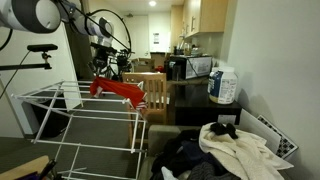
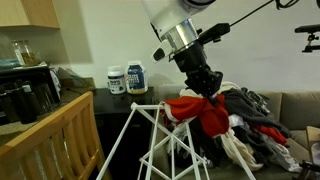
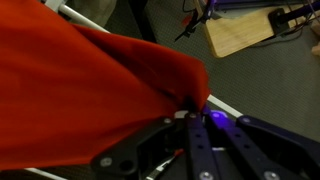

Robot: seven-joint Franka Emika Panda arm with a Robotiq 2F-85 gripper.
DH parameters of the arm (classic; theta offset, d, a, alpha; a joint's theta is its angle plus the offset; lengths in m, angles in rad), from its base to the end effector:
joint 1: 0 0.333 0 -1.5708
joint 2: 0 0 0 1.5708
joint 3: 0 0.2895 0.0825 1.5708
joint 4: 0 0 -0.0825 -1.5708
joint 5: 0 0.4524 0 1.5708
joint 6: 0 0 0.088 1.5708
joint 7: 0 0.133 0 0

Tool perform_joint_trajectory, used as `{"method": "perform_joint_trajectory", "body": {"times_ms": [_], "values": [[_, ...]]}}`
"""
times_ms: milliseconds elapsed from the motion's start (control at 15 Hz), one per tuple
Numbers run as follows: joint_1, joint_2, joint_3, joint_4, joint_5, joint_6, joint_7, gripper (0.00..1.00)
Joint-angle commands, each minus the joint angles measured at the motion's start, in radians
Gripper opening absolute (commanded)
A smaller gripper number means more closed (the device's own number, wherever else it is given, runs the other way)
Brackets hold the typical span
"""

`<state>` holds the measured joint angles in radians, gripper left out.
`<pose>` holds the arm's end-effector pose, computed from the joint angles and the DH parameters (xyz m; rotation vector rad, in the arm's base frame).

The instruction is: Put the red short on the cloth hanger

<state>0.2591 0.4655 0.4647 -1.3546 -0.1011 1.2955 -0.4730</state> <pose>0.5381 0.4004 0.3894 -2.4803 -1.6955 0.7450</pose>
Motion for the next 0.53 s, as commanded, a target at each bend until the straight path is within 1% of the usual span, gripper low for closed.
{"method": "perform_joint_trajectory", "body": {"times_ms": [0, 467], "values": [[0.031, -0.042, -0.041, -0.055, 0.048, -0.03, -0.056, 0.01], [0.063, -0.026, -0.061, -0.06, 0.05, -0.074, -0.066, 0.01]]}}
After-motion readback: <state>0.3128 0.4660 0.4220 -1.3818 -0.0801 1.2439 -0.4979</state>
